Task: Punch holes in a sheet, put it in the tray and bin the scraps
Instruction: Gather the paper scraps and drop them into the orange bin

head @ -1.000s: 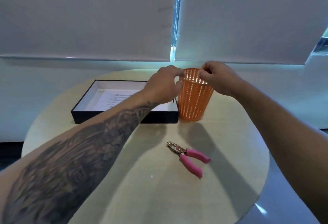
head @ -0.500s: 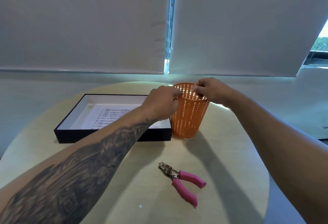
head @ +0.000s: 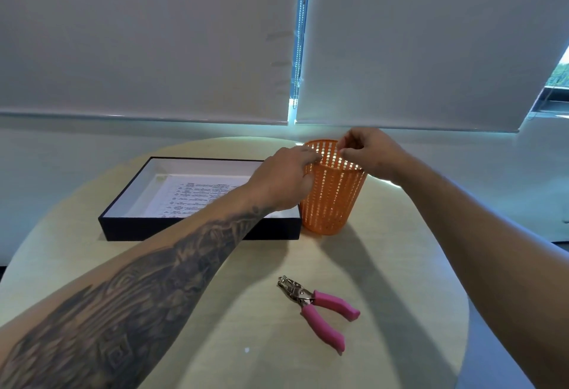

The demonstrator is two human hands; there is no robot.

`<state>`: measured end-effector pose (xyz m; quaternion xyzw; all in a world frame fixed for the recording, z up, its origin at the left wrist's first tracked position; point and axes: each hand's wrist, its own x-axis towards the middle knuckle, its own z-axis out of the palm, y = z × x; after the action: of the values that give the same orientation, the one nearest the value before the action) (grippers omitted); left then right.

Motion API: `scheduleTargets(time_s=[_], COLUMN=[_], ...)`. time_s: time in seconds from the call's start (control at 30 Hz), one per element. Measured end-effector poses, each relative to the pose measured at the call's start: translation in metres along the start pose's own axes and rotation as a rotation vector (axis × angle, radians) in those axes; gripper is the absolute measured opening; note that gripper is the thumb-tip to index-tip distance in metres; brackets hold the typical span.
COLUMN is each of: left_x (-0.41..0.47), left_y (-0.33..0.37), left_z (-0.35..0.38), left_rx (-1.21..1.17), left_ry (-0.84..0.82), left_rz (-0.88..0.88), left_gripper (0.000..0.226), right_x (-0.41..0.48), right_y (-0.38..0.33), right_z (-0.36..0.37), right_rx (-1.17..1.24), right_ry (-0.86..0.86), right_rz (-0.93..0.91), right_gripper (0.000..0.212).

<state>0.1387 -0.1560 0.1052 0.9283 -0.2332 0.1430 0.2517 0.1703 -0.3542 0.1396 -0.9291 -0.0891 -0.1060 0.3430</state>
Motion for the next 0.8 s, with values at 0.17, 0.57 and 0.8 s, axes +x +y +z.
scheduleTargets(time_s=[0.17,0.57,0.8], left_x=[-0.025,-0.13,-0.185], left_y=[-0.014,-0.068,-0.087], left_z=[-0.004,0.019,0.048], left_rx=[-0.023,-0.06,0.1], left_ry=[0.031,-0.097,-0.143], left_rz=[-0.016,-0.192,-0.199], left_gripper=[0.043,0.029,0.038], right_x=[-0.019,-0.152,-0.218], right_y=[-0.012,-0.041,-0.024], right_z=[0.013,0.101,0.146], right_rx=[-0.112,-0.098,-0.153], right_ry=[0.101,-0.204,-0.329], right_rz=[-0.18,-0.341,-0.344], right_gripper=[0.012,0.016,0.026])
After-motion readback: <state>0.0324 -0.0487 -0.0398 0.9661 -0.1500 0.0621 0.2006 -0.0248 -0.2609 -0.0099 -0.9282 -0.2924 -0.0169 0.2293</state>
